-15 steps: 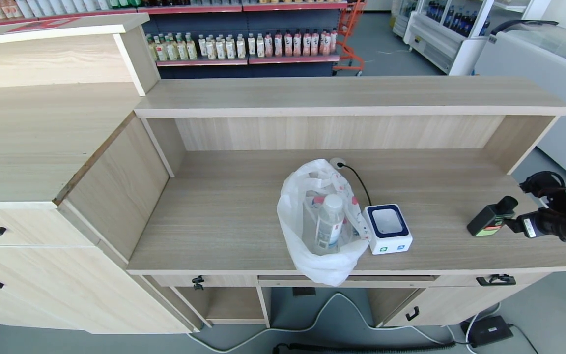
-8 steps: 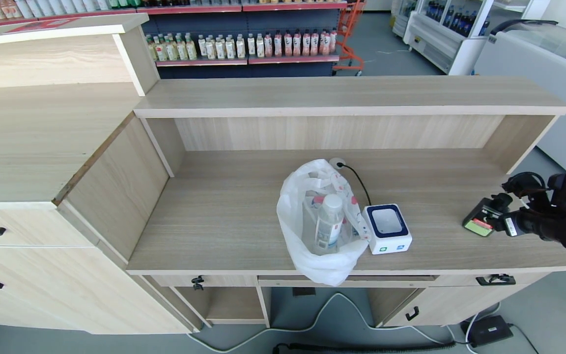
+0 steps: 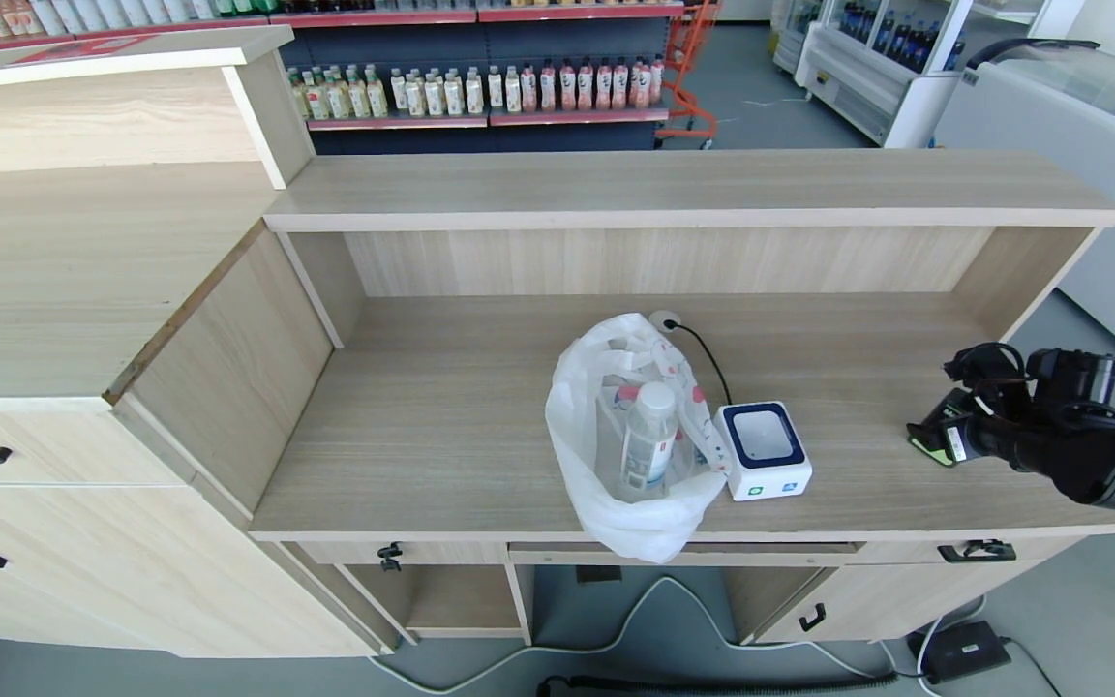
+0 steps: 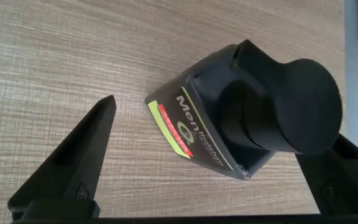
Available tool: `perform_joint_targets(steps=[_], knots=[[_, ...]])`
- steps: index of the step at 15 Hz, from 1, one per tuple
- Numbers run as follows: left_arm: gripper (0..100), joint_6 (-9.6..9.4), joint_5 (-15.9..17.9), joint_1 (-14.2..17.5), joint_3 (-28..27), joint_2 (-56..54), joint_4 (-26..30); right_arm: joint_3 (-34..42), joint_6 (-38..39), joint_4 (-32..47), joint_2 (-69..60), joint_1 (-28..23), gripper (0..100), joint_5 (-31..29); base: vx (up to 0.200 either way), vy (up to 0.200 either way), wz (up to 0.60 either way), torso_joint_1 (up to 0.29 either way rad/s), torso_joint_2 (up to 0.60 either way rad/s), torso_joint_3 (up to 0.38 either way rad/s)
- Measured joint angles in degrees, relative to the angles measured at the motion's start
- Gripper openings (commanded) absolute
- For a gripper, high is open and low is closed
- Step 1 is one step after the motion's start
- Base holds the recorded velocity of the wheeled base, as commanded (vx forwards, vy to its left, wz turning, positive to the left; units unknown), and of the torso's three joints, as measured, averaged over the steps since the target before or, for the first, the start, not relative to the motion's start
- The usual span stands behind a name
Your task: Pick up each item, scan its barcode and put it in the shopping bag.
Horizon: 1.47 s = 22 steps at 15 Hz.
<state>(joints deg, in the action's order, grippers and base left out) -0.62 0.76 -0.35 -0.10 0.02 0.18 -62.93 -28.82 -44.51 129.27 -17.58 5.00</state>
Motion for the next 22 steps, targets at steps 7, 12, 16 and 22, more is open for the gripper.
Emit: perform_joint_targets(steps=[7, 12, 16, 22], knots=[[100, 0.0, 0.0, 0.0, 0.0, 0.0, 0.0, -2.0, 1.5, -2.2, 3.4, 2.6, 0, -0.3, 0.0, 0.0, 0.0, 0.0, 0.0, 0.0], [100, 0.02, 0.0, 0.0, 0.0, 0.0, 0.0, -1.8, -0.3, -3.2, 3.5, 3.4, 0, -0.2, 0.0, 0.0, 0.0, 0.0, 0.0, 0.0], [100, 0.0, 0.0, 0.0, 0.0, 0.0, 0.0, -1.1, -3.5, -3.9, 1.2, 3.2, 0, -0.2, 0.0, 0.0, 0.0, 0.0, 0.0, 0.0], [100, 0.0, 0.0, 0.0, 0.0, 0.0, 0.0, 16.5, -25.2, -5.9, -22.4, 2.3, 0, 13.6, 0.0, 0.0, 0.0, 0.0, 0.0, 0.0]])
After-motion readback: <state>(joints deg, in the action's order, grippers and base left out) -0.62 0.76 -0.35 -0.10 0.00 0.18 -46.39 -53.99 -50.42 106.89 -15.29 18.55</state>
